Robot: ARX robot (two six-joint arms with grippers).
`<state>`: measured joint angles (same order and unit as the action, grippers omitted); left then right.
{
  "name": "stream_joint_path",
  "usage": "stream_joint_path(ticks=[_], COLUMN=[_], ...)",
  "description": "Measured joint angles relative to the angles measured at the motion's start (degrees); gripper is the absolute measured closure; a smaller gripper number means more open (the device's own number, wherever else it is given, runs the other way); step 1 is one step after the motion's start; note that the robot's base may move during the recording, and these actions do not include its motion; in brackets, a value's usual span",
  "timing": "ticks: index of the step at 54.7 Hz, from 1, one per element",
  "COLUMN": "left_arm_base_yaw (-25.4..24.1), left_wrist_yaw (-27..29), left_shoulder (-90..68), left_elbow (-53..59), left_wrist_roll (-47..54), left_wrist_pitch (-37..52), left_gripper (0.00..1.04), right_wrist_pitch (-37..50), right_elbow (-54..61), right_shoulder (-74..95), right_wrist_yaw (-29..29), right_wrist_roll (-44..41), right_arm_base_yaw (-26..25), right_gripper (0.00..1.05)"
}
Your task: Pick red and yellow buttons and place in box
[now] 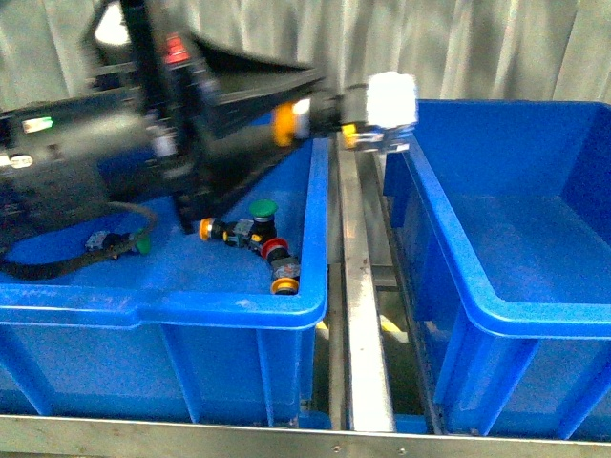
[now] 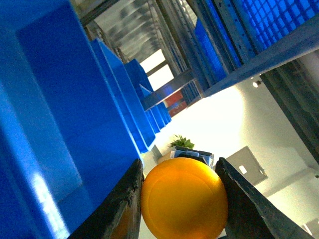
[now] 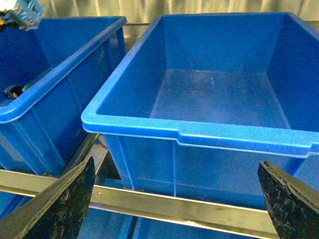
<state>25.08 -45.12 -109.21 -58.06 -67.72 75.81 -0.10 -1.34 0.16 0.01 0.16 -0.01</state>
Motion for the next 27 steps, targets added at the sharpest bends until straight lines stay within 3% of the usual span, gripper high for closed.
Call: stream_joint_path(ticks=[12,13,15,16,18,23,27], left_arm_base_yaw=[4.6,4.6,4.6,4.6,4.5,4.1,3.9], left_wrist_yaw=[2.1,2.1,2.1,2.2,2.1,2.5,2.5], left_shoulder=[-3.4,-3.4,-3.4,-3.4,-3.4,-3.3,-3.3], left_elbow=[-7.0,-7.0,-7.2,-7.2,-7.2,-7.2,-7.2], left_wrist_roll=[0.1,0.2,0.5,0.6,1.0,1.6,1.9], left_wrist_pitch=[-4.2,-4.4,-5.1,-5.3,-6.0,-6.6,-6.8], left_gripper=[0.71,0.71,0.71,0.71,0.71,0.71,0.71], right_wrist_pitch=[0.0,0.1,3.4,5.0,12.2,25.4,33.2], right_elbow=[-0.1,-0.1,-0.4,-0.5,-1.4,-5.5,-12.5], right_shoulder=[0.2,0.7,3.8,4.8,9.2,19.1,26.7], right_wrist_yaw=[1.2,2.7,13.0,15.3,21.2,16.3,7.1], right_wrist_roll=[0.0,0.0,-2.4,-3.4,-8.1,-19.1,-25.3], right_arm_base_yaw=[0.3,0.9,4.1,4.8,5.6,0.3,-8.6], right_gripper=[0.07,0.07,0.07,0.07,0.07,0.07,0.07])
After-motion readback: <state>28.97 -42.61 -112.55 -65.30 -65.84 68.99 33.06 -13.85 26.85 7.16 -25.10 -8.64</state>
